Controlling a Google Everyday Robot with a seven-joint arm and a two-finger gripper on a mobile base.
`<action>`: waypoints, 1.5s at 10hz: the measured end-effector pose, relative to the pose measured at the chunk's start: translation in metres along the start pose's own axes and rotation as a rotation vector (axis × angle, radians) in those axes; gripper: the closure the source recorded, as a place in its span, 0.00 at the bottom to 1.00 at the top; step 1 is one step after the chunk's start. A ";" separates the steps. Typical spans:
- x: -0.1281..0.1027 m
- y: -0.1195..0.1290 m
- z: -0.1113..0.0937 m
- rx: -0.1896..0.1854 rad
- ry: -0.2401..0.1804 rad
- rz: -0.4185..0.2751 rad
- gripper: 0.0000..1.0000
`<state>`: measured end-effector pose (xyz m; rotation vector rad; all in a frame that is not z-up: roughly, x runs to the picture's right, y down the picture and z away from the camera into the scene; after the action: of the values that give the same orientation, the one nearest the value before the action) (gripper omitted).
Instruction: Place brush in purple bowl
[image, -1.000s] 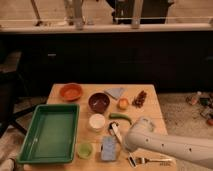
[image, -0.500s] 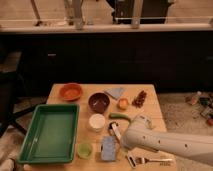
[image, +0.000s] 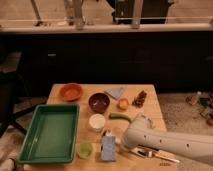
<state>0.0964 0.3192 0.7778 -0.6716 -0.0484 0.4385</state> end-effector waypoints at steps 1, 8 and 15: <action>-0.001 -0.002 0.000 0.011 -0.008 -0.012 1.00; -0.002 -0.010 -0.020 0.058 -0.060 -0.001 1.00; -0.008 -0.026 -0.050 0.118 -0.117 0.007 1.00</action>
<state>0.1082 0.2681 0.7551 -0.5302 -0.1301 0.4830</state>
